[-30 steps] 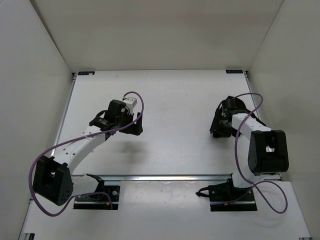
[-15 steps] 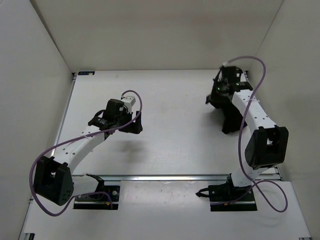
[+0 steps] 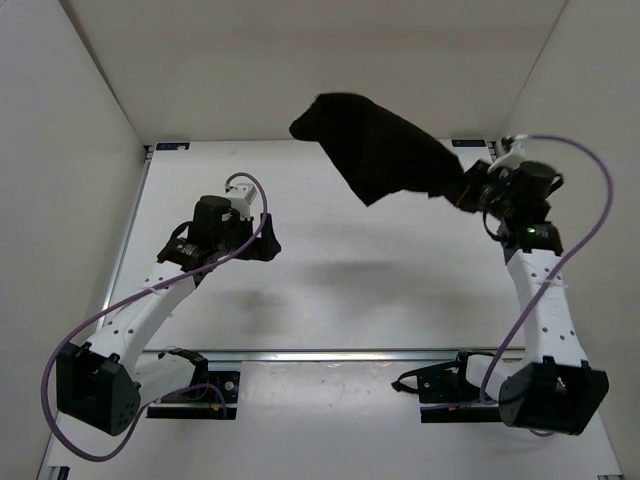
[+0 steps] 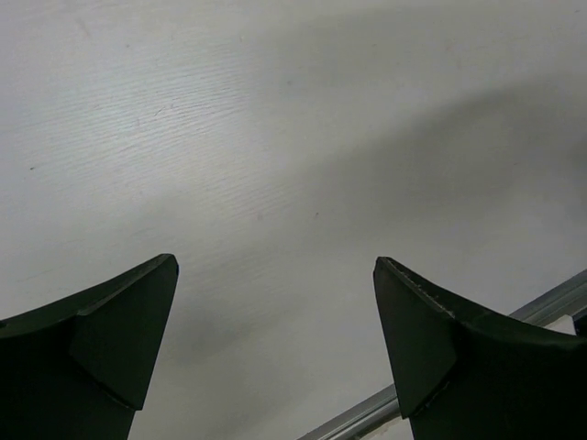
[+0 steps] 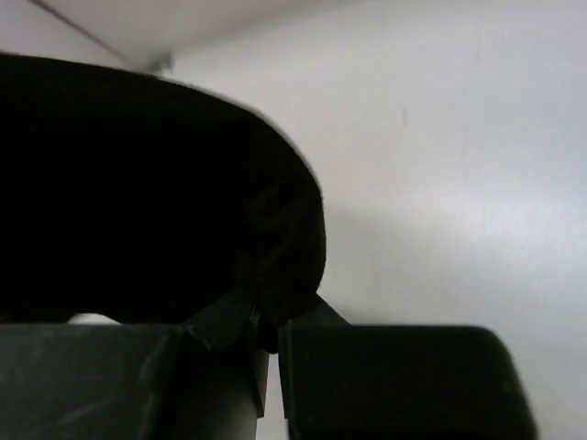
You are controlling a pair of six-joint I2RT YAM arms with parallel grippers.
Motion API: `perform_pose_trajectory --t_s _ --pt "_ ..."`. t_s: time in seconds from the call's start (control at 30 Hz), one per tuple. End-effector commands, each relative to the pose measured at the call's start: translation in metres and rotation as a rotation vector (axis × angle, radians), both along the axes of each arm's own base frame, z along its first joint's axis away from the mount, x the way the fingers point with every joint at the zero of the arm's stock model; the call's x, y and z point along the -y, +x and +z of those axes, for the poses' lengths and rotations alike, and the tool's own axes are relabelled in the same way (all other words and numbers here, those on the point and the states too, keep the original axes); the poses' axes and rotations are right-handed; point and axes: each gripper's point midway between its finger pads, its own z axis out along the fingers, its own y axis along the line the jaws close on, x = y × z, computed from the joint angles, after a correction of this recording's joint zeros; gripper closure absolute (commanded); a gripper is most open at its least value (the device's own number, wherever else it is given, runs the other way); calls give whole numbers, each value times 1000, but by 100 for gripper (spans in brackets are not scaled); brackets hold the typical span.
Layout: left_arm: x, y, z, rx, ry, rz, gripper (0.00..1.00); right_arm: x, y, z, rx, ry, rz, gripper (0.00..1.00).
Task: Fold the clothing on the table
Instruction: Move the skirt to the center of the board
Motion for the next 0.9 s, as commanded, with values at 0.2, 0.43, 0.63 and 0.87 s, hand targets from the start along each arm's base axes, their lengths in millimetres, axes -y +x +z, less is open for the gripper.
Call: perform_pose_trajectory --t_s 0.2,0.43,0.63,0.87 --pt "23 -15 13 14 -103 -66 1 -74 -83 -225 -494 47 184 100" --pt "51 -30 18 -19 -206 -164 1 -99 -68 -194 -449 36 238 100" --pt "58 -34 13 -48 -234 -179 1 -136 -7 -51 -242 -120 305 100" --pt "39 -21 30 5 -222 -115 2 -116 38 -82 -490 -424 208 100"
